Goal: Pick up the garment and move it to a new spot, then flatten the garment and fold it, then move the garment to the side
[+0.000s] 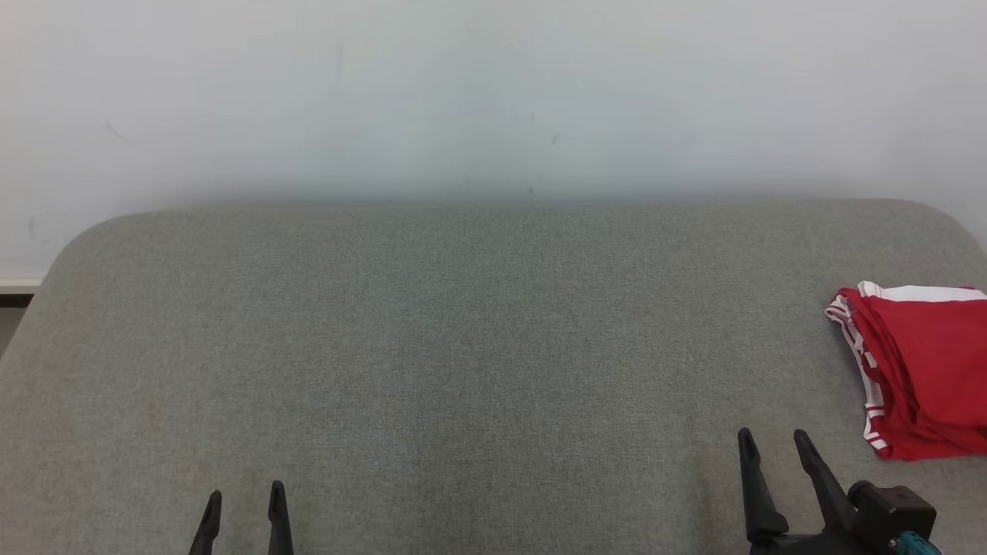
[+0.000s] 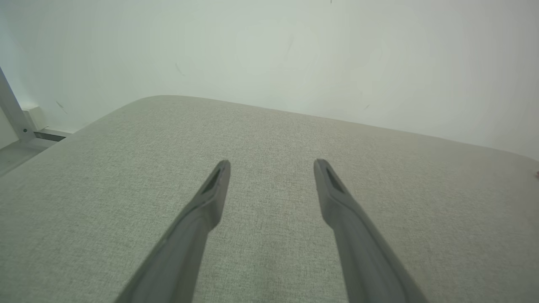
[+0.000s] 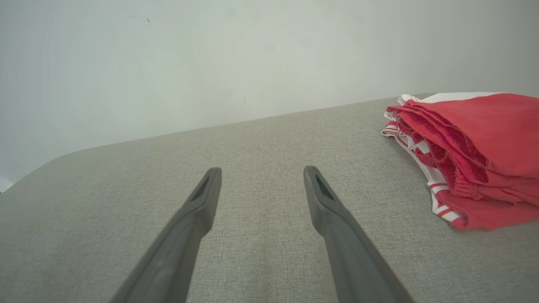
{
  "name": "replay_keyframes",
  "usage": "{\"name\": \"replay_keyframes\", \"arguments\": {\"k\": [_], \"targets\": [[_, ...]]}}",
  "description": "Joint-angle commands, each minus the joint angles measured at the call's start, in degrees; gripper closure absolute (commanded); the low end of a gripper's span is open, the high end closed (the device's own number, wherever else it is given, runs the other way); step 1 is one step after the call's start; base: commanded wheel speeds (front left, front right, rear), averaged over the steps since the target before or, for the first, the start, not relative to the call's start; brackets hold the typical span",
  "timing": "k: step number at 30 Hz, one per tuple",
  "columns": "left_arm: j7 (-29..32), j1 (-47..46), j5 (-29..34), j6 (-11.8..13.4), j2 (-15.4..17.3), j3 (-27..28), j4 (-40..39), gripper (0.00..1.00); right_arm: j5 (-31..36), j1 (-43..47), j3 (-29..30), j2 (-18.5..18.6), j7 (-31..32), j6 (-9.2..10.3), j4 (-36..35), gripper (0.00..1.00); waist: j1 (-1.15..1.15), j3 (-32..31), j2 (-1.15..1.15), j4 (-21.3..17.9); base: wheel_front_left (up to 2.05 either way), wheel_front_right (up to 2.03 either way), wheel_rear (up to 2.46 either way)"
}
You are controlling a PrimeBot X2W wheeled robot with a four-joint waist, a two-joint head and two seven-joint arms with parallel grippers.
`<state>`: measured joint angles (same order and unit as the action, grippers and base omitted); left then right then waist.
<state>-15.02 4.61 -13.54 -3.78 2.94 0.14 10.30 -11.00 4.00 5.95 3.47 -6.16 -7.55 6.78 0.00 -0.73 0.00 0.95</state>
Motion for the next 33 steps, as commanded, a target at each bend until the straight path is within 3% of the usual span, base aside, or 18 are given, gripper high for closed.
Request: {"name": "replay_keyframes", "arguments": {"k": [1,28,29,33], "targets": [[-0.16,0.75,0.31,0.00,-0.09,0.33,0.48,0.00,-0.23,0.52,0.18,-0.28,-0.57,0.16,0.49,0.00,0.00,-0.26,0.00,0.05,0.00,0.00,0.00],[-0.16,1.07,0.43,0.50,-0.10,-0.24,2.67,0.00,-2.43,-0.88,-1.39,-0.71,-3.86,0.16,5.70,0.00,0.00,-0.60,0.00,-0.87,0.00,0.00,0.00],[0.00,0.44,0.02,0.70,-0.01,-0.25,2.79,1.00,-2.30,-0.54,-1.29,-0.49,-3.49,0.00,5.87,1.00,0.01,-0.60,0.00,-0.87,0.00,0.00,0.00],[0.48,0.74,-0.44,0.71,-0.08,-0.19,4.76,1.00,-2.74,0.21,-1.22,-0.54,-3.23,0.00,7.95,1.00,0.01,-0.59,0.00,-0.87,0.00,0.00,0.00]]}}
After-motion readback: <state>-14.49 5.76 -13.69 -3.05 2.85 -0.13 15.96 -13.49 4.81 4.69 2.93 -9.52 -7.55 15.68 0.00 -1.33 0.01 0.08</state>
